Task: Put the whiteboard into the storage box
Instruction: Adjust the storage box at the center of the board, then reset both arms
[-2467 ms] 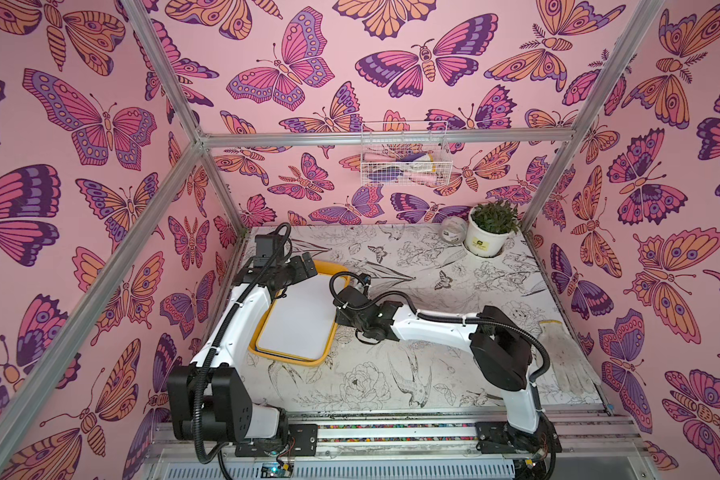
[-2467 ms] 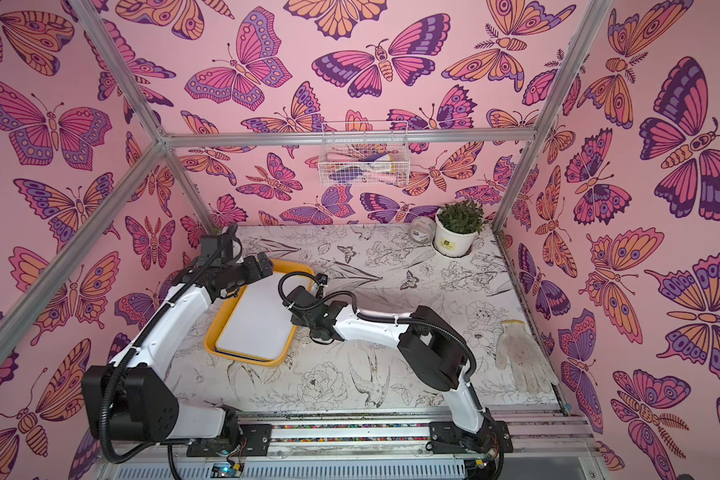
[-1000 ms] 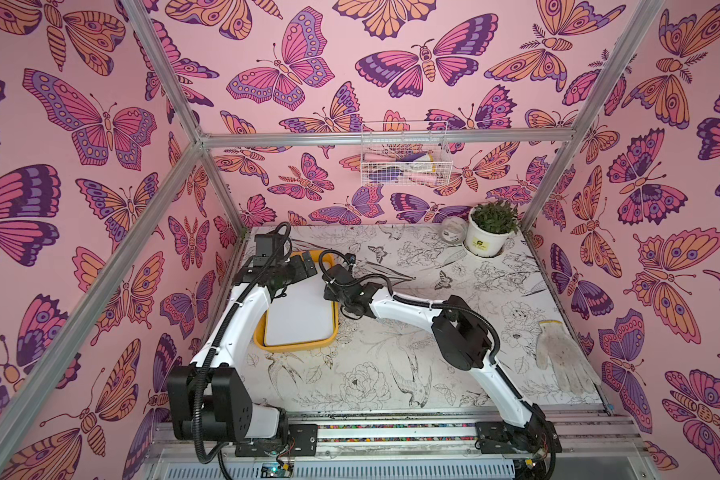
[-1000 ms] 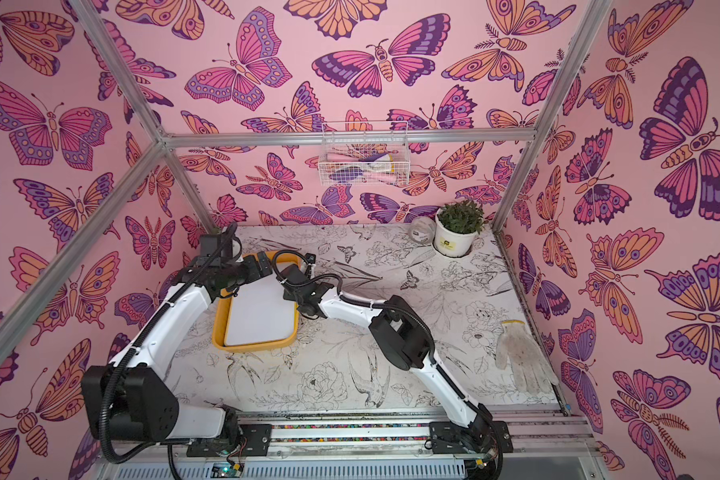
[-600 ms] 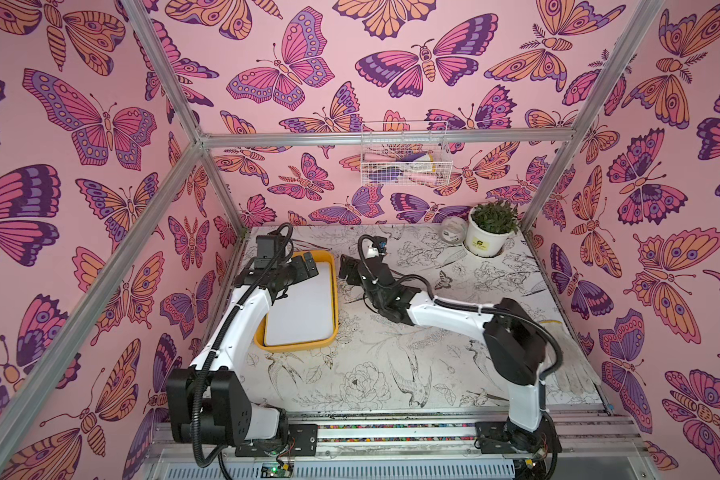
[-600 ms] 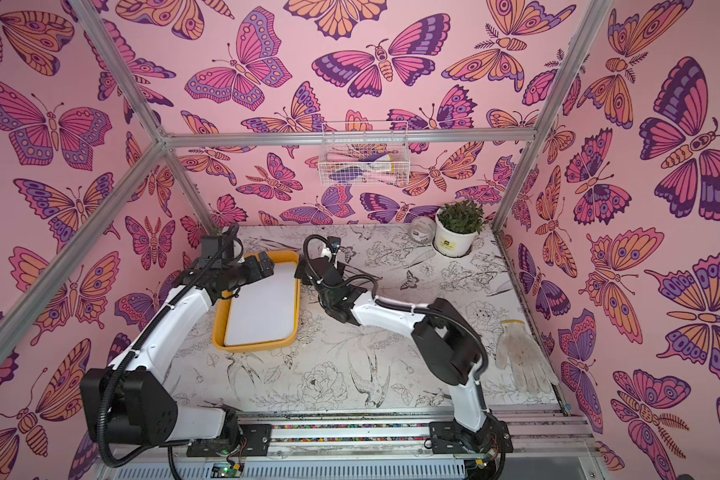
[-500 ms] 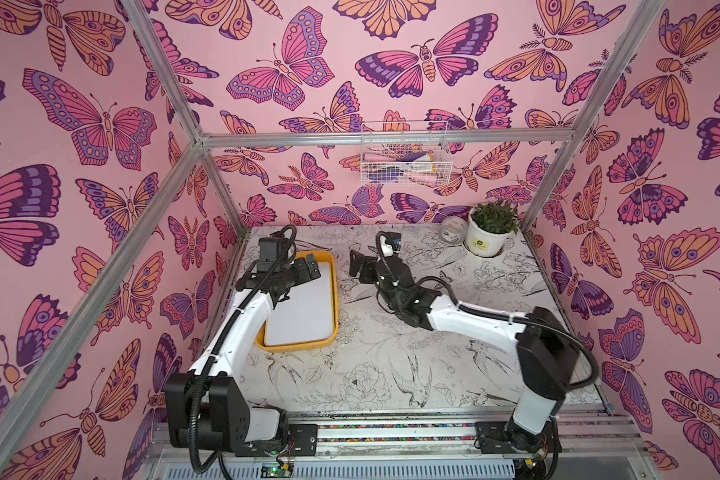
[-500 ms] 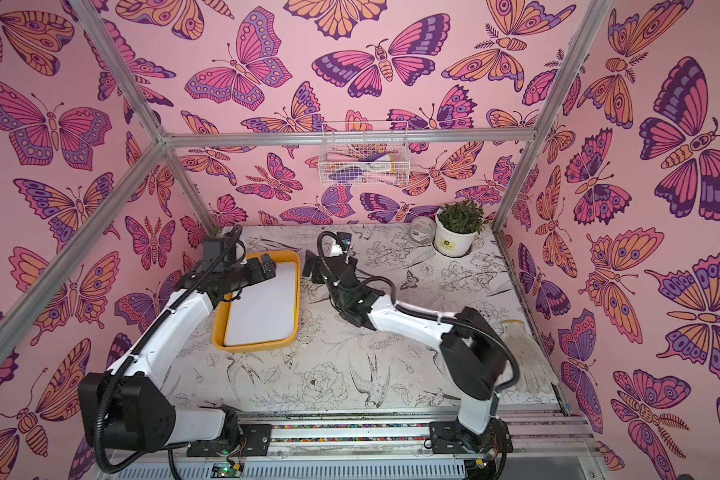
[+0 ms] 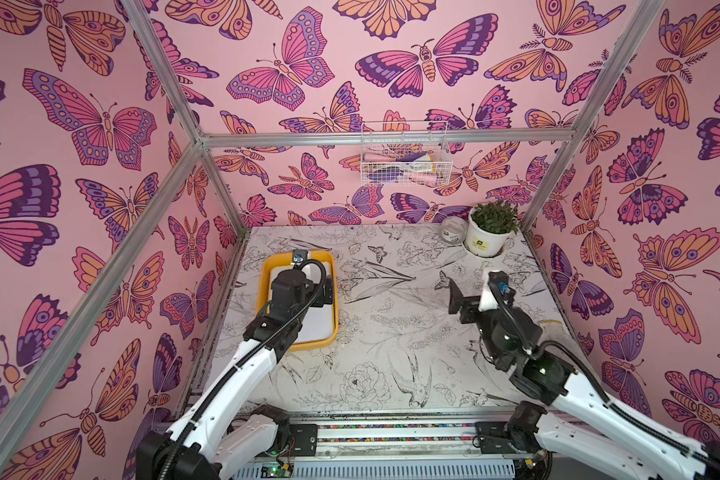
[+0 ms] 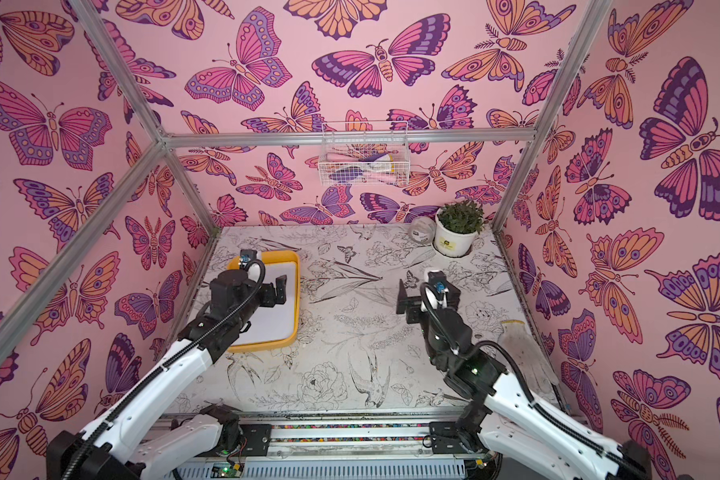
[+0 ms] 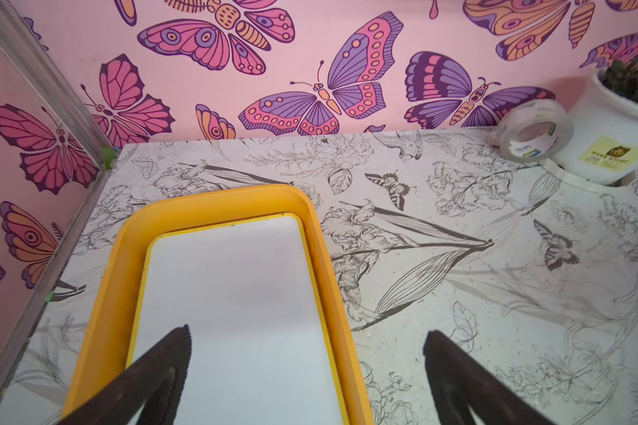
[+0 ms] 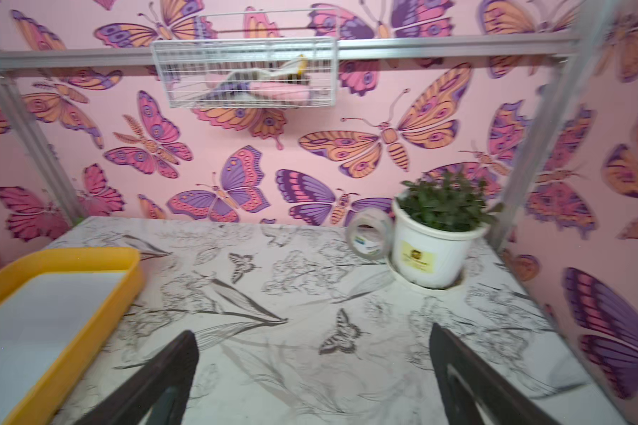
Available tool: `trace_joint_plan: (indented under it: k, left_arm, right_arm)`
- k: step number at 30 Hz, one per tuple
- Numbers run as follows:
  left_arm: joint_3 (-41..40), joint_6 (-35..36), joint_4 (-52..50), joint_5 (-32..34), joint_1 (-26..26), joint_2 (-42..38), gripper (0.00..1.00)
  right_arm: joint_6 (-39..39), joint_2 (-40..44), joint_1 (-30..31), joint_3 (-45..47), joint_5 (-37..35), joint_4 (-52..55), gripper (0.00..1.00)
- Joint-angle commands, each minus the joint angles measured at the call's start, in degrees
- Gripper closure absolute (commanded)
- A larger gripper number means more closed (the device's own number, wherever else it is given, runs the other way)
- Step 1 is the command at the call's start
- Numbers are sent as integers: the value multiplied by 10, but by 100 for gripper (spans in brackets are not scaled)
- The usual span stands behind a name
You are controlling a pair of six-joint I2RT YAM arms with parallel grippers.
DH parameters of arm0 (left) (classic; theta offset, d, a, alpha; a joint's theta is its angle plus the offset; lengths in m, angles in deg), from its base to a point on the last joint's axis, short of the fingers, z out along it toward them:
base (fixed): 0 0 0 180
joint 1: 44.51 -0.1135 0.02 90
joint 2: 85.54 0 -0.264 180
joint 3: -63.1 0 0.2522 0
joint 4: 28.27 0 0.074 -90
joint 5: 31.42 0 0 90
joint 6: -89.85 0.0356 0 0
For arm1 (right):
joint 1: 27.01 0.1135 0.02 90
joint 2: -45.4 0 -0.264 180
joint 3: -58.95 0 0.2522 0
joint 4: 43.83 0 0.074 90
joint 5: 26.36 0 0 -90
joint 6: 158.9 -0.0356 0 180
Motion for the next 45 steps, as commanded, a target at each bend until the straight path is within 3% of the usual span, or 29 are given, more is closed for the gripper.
trace_joint_plan:
  k: [1, 5, 11, 12, 16, 22, 27, 30, 35, 38, 39, 40, 42, 45]
  left_arm:
    - [-53, 46, 123, 42, 4, -15, 0]
    - [-76, 46, 164, 42, -5, 26, 0]
    - [-84, 46, 159, 42, -48, 114, 0]
    - [-86, 67, 157, 116, -55, 122, 0]
    - [-98, 49, 169, 87, -93, 143, 0]
    - [-143, 54, 297, 30, -148, 199, 0]
    - [-177, 47, 413, -5, -187, 242, 0]
    - [-177, 16, 437, -54, -218, 270, 0]
    - [-185, 31, 464, -87, -218, 279, 0]
    - [-228, 49, 614, -87, -211, 326, 0]
    - [-226, 40, 579, -81, -210, 316, 0]
    - [-211, 37, 525, -82, -210, 301, 0]
    - [-226, 47, 593, -81, -210, 323, 0]
    - [-212, 42, 538, -79, -210, 308, 0]
  right_arm:
    - [65, 88, -36, 65, -39, 1, 1]
    - [56, 143, -91, 129, -42, -34, 1]
    - [10, 71, -199, 172, 29, -81, 1]
    - [-1, 54, -220, 175, 48, -86, 1]
    - [-24, -1, -283, 189, 91, -130, 1]
    - [-47, -80, -364, 196, 135, -180, 1]
    - [-38, -184, -387, 197, 156, -276, 1]
    - [-25, -289, -388, 183, 168, -354, 1]
    - [-8, -409, -398, 154, 185, -448, 1]
    - [13, -472, -398, 159, 227, -515, 1]
    - [14, -483, -398, 159, 228, -527, 1]
    - [13, -493, -398, 158, 224, -537, 1]
    - [10, -496, -398, 149, 223, -524, 1]
    - [18, -498, -404, 97, 267, -423, 2]
